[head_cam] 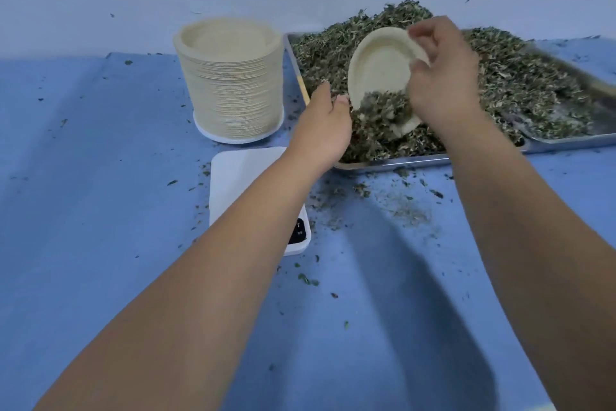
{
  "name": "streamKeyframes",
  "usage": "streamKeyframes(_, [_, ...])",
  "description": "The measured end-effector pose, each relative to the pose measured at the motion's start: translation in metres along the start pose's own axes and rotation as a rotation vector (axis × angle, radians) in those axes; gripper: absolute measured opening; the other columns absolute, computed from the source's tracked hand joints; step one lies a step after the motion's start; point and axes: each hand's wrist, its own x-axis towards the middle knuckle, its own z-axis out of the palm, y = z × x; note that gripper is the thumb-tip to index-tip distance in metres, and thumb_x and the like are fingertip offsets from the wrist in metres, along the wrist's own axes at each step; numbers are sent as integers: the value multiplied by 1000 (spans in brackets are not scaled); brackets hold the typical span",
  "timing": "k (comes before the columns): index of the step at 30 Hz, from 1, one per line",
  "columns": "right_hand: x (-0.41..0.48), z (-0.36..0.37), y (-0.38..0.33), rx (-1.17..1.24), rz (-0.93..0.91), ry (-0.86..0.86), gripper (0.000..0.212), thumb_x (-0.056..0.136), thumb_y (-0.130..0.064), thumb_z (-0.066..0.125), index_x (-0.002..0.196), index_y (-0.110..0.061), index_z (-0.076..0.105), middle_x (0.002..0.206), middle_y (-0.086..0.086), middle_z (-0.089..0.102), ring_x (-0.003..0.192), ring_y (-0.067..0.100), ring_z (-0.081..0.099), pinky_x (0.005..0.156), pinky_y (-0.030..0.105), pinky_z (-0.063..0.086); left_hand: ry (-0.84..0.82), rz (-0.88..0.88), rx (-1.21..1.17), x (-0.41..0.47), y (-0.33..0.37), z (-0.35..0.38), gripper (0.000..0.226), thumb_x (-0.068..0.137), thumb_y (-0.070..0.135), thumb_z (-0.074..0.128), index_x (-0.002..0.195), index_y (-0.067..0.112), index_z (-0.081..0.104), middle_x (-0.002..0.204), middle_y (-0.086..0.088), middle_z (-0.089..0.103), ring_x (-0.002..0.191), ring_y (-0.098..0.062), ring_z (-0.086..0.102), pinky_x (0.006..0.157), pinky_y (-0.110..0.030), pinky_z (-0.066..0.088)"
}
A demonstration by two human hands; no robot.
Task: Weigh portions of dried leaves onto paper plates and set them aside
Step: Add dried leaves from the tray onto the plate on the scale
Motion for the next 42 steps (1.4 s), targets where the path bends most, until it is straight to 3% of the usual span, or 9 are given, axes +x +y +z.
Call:
streamKeyframes(2, [-2,2,3,-68,-139,-59,43,93,4,54,127,-21,58,130,-6,64,120,5,57,96,20,47,-53,29,4,2,5,8,52,109,30,30,158,17,20,157,-1,34,86,37,44,69,8,28])
streamKeyframes(4, [-8,2,5,-96,-285,-103,42,94,2,49,130,-18,58,131,-3,66,121,10,59,100,18,42,-67,41,27,7,7,15,50,108,25,32,156,16,23,148,-6,44,53,30,43,46,3,31])
streamKeyframes(8, [-15,3,6,-99,-409,-175,42,96,0,44,132,-13,61,131,3,67,127,19,58,109,29,44,-43,22,64,12,8,24,56,105,27,35,158,23,19,134,-8,56,61,-8,56,51,-27,39])
streamKeyframes(16, [-17,-1,-1,192,-324,-39,39,91,7,51,123,-12,65,124,-9,68,119,-1,61,107,32,47,-23,60,58,15,2,29,53,104,22,37,156,22,31,130,4,54,76,20,56,56,-1,38])
streamKeyframes(19, [-14,-5,-5,371,-147,94,37,88,9,55,117,-13,63,121,-4,70,116,5,64,102,38,52,29,24,-57,15,2,22,55,104,27,36,158,20,24,160,4,32,141,0,33,105,-17,27])
streamKeyframes(22, [-7,-9,-7,674,169,277,37,87,16,52,112,-10,61,112,2,74,106,10,69,92,36,58,86,-25,-127,14,2,13,59,104,32,37,159,21,19,165,5,19,151,-14,16,115,-31,16])
streamKeyframes(28, [-24,12,-8,808,597,163,36,88,14,55,111,-13,63,110,0,64,105,18,63,77,27,57,283,-29,-455,-2,-15,-13,38,100,14,42,134,21,57,135,-6,59,127,-22,53,107,-40,44])
streamKeyframes(38, [-113,74,-36,319,195,-181,23,89,-31,58,112,-32,60,98,-24,69,98,0,67,90,33,55,491,-16,-358,-78,-73,-89,37,83,-1,39,109,-3,65,106,-7,74,103,-21,67,93,-25,50])
streamKeyframes(42, [-144,98,-31,197,124,-412,43,93,-48,49,131,-30,57,103,-6,70,96,9,66,87,40,55,482,-107,-237,-102,-103,-109,35,91,12,41,77,30,67,77,24,61,73,2,53,72,-20,41])
